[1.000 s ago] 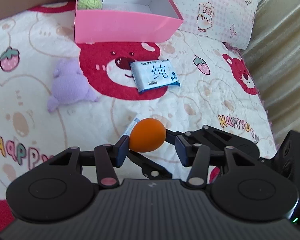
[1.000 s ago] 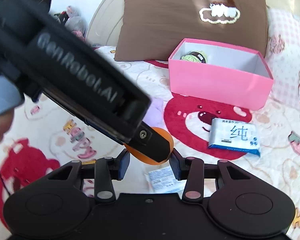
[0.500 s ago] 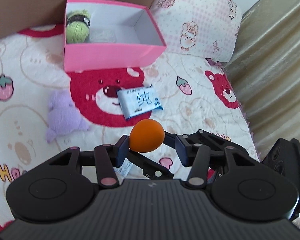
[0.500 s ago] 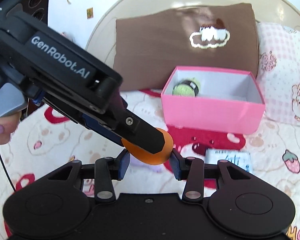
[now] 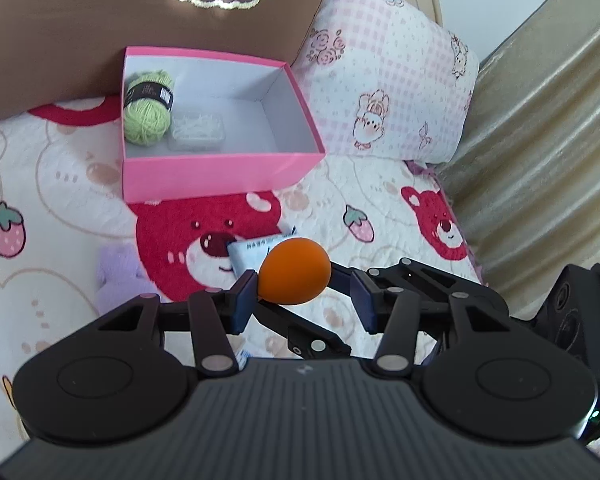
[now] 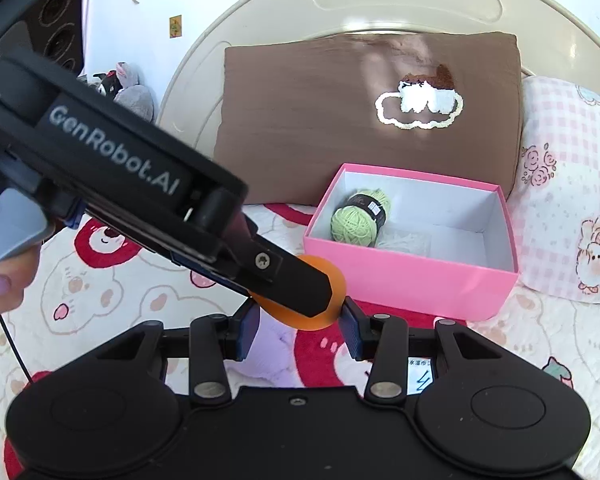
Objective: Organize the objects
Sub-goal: 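Carry the sponge with the left tool over the pink box and lower it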
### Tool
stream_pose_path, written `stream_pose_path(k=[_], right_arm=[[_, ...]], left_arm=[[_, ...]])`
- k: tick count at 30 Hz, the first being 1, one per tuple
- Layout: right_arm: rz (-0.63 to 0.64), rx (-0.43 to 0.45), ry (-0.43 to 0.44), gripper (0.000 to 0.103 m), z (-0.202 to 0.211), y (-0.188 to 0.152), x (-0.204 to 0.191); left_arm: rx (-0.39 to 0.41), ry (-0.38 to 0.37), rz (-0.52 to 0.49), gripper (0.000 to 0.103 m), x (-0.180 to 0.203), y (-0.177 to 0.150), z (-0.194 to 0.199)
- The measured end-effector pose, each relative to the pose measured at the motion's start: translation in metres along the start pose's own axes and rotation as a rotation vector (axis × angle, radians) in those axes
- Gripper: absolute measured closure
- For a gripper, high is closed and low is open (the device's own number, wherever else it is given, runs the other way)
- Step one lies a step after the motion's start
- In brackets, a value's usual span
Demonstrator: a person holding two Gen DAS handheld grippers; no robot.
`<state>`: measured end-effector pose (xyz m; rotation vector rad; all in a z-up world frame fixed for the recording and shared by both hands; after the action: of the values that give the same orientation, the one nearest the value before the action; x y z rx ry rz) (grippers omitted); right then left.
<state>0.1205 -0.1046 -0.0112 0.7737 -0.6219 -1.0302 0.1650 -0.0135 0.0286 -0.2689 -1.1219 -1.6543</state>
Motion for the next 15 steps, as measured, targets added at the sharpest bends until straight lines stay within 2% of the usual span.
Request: stream_pose_path(k=[9,15], right_arm=[[0.021,-0.010,-0.014,0.054,-0.018,0.023,0.012],[0.010,-0.024,-0.020,0.055,-0.037,0.030,0.025]], left_arm=[[0.017,0.016,-0.032,0.055,0.002,0.035,-0.014],[0.083,-0.011,-0.043,0.055,-0.007,0.045,-0.028]])
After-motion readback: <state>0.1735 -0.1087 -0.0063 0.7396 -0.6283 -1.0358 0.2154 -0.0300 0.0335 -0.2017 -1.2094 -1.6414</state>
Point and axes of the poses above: each gripper's, at about its wrist camera, not at the fingertips, and z roughly against the way its jaws point, x to its right, y to its top, the point moved 7 cm from there along -z, roughly the way its jaws point, and after that the axes turned 15 degrees about -y, right-handed, at the moved point
